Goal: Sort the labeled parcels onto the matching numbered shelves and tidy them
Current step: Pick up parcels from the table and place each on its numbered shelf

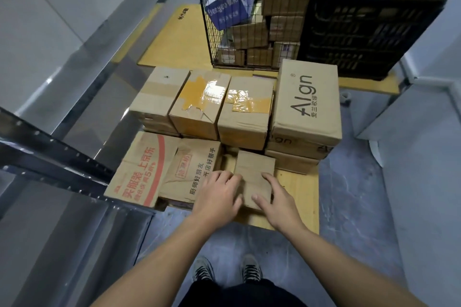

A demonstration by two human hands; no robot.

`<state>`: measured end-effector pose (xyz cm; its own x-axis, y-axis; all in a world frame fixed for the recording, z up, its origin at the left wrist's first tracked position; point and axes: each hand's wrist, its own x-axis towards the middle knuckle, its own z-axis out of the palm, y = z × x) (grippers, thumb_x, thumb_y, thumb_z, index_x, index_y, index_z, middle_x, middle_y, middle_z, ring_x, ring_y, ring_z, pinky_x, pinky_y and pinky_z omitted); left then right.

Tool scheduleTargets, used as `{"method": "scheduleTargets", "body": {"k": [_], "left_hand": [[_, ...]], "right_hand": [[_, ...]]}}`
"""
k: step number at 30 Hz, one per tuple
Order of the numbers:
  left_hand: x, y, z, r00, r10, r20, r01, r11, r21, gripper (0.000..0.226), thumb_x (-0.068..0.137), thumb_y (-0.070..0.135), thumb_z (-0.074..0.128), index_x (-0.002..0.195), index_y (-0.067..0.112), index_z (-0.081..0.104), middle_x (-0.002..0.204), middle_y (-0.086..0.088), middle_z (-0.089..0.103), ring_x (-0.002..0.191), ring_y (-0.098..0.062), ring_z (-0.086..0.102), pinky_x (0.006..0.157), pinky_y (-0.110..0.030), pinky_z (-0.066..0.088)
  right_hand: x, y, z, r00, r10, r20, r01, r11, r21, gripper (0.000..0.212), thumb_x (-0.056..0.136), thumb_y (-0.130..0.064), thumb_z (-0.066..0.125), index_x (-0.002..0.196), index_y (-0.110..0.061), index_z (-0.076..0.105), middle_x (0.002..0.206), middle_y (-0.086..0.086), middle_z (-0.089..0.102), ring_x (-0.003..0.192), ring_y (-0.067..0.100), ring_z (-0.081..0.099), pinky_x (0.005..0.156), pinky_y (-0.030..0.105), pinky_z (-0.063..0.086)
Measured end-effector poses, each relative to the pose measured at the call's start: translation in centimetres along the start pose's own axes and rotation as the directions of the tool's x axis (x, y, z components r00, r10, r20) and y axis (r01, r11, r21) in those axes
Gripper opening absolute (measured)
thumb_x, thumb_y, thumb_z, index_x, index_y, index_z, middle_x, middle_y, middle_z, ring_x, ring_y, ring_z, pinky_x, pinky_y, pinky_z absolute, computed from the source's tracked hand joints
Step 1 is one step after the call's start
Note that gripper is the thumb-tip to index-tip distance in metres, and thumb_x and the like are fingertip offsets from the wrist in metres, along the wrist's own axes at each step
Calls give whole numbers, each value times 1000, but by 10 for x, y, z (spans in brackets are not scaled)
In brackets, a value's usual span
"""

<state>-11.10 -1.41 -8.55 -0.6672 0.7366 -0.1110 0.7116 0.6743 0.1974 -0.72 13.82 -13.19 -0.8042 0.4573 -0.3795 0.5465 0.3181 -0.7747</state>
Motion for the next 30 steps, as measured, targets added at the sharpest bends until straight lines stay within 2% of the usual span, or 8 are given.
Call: {"method": "scheduleTargets", "body": {"k": [3,8,12,16,20,23,26,30], "left_hand": [[-1,9,9,999,-24,43,29,992,-119,46,93,41,48,137,29,41,135,5,43,118,-19,42,96,-34,41],[-5,14,22,988,-123,97,151,903,-402,51,94,33,54,142,30,38,145,5,37,127,-18,41,103,-34,40],[-10,15,25,993,-116,20,110,853,-510,51,90,29,58,140,26,46,140,6,47,126,-15,46,104,-36,41],[-19,20,4,988,-80,-131,-21,777,-629,46,88,38,55,134,32,53,134,15,50,126,-1,45,103,-23,39],[-29,24,-19,956,-179,-232,-74,619,-782,40,89,38,53,129,35,56,126,18,57,123,-8,52,99,-23,43],[-32,23,-30,917,-281,-284,-70,586,-808,37,90,26,57,126,33,57,124,10,57,120,-8,54,97,-25,47],[-34,22,-39,904,-361,-228,-23,493,-870,44,87,25,61,130,30,54,129,6,54,121,0,52,94,-14,46],[-37,25,-43,942,-325,-80,27,314,-949,61,86,30,62,144,23,43,134,8,58,123,-6,55,100,-31,49]], "right_hand": [[-8,10,-4,999,37,-23,-34,994,104,60,91,-42,69,140,-54,37,140,-5,58,121,19,59,101,42,51],[-12,20,-3,999,50,-15,-45,970,237,58,80,-59,62,124,-78,30,134,-16,54,115,20,63,96,49,54],[-10,22,-2,1000,15,2,-15,937,350,57,76,-62,62,125,-74,37,140,-16,54,124,17,58,103,51,50],[-20,2,-14,999,34,-18,-19,847,532,41,92,-37,69,115,-65,51,135,-10,59,120,14,61,100,47,54],[-32,-14,-20,999,-12,-35,31,781,623,43,97,-17,65,122,-49,49,133,-1,59,114,13,63,84,27,57],[-40,-23,-22,997,-68,-28,69,741,668,44,98,-14,64,126,-45,49,136,4,57,117,14,63,91,30,57],[-45,-33,-26,991,-124,-43,120,719,684,46,92,-27,69,124,-56,54,143,3,55,125,15,60,106,44,50],[-46,-45,-29,980,-187,-68,185,733,655,47,86,-35,70,125,-57,55,143,-7,56,131,12,55,111,46,45]]}}
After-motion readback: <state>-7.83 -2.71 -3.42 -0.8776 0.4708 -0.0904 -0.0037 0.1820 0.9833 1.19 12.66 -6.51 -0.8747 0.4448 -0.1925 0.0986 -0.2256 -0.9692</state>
